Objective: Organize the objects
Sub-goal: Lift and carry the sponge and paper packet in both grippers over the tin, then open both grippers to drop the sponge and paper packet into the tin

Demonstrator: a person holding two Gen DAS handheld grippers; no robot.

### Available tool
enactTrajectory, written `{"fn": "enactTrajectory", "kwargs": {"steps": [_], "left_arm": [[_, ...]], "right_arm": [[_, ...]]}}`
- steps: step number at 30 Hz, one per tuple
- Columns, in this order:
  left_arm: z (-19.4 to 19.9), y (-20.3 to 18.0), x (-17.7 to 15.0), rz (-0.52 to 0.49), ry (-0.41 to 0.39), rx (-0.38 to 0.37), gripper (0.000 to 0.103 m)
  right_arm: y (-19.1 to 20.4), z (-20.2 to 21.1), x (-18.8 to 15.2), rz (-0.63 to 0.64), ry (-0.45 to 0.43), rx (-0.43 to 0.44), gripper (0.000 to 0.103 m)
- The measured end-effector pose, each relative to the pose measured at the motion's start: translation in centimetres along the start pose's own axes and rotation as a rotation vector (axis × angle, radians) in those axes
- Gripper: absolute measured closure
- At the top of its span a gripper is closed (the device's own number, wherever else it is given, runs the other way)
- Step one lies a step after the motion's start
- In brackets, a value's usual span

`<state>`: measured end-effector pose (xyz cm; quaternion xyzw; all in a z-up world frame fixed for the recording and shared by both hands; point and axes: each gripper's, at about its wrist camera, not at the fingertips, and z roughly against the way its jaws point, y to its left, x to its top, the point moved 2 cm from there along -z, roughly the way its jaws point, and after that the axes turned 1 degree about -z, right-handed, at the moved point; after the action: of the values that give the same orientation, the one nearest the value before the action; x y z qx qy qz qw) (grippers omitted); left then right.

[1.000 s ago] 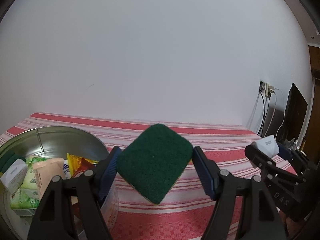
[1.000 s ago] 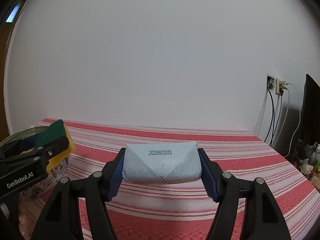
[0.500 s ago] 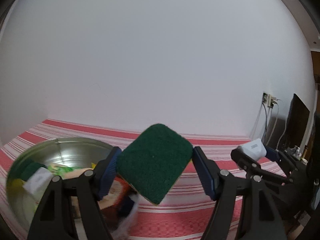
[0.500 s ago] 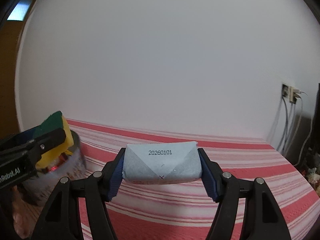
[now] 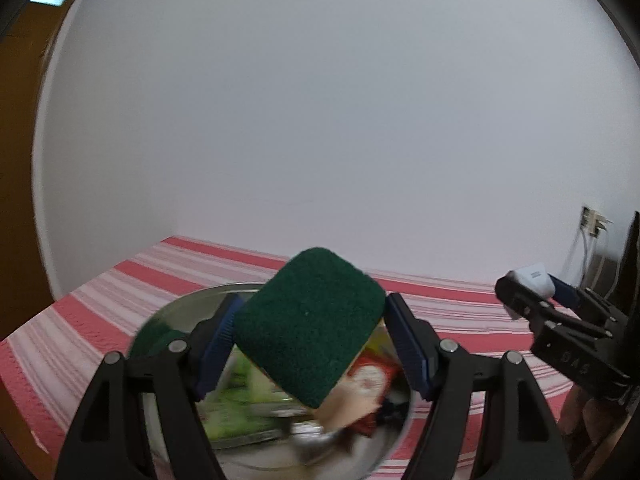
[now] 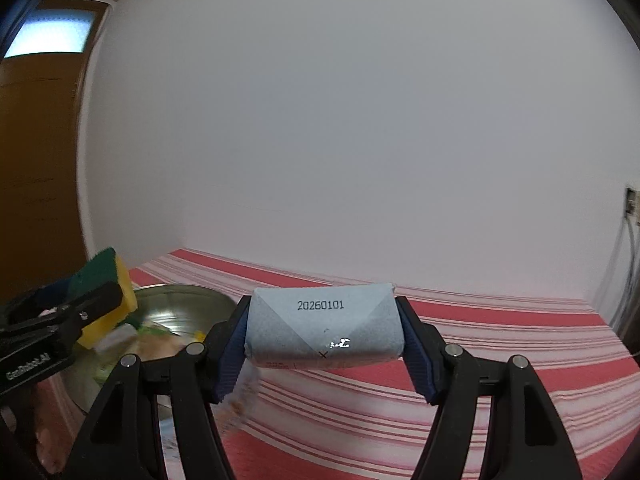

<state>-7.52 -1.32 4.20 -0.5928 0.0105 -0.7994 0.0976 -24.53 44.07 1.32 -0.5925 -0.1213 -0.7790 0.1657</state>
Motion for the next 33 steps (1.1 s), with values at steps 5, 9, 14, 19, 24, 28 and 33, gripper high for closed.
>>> {"fn": "enactTrajectory", "kwargs": {"steps": [5, 9, 14, 19, 24, 28, 33], "left_arm": [[-0.3, 2.5, -0.1, 0.014, 0.021, 0.06, 0.03], [-0.5, 4.2, -0.3, 0.019, 0.039, 0.1, 0.03], [-1.2, 5.5, -1.0, 0.018, 0.085, 0.133, 0.03], [-2.0, 6.2, -1.6, 0.008, 0.127, 0.144, 0.03], [-2.8, 6.7, -2.3, 0.007, 0.16, 0.151, 0.03], [-3.4, 7.2, -2.8, 0.013, 0.18, 0.149, 0.03], [-3.6, 6.9, -3.4, 0.013, 0.202, 0.14, 0.03]], "right_arm": [[2.2, -1.4, 0.7, 0.031, 0.01, 0.074, 0.033], [3.8, -2.4, 1.2, 0.062, 0.017, 0.12, 0.033], [5.2, -4.1, 1.3, 0.071, 0.058, 0.182, 0.033], [6.3, -7.9, 0.5, 0.077, 0.139, 0.228, 0.033], [9.9, -10.8, -0.2, 0.078, 0.205, 0.247, 0.033], [11.3, -11.5, -0.6, 0.087, 0.229, 0.248, 0.033], [13.0, -13.4, -1.0, 0.095, 0.269, 0.248, 0.033]]}}
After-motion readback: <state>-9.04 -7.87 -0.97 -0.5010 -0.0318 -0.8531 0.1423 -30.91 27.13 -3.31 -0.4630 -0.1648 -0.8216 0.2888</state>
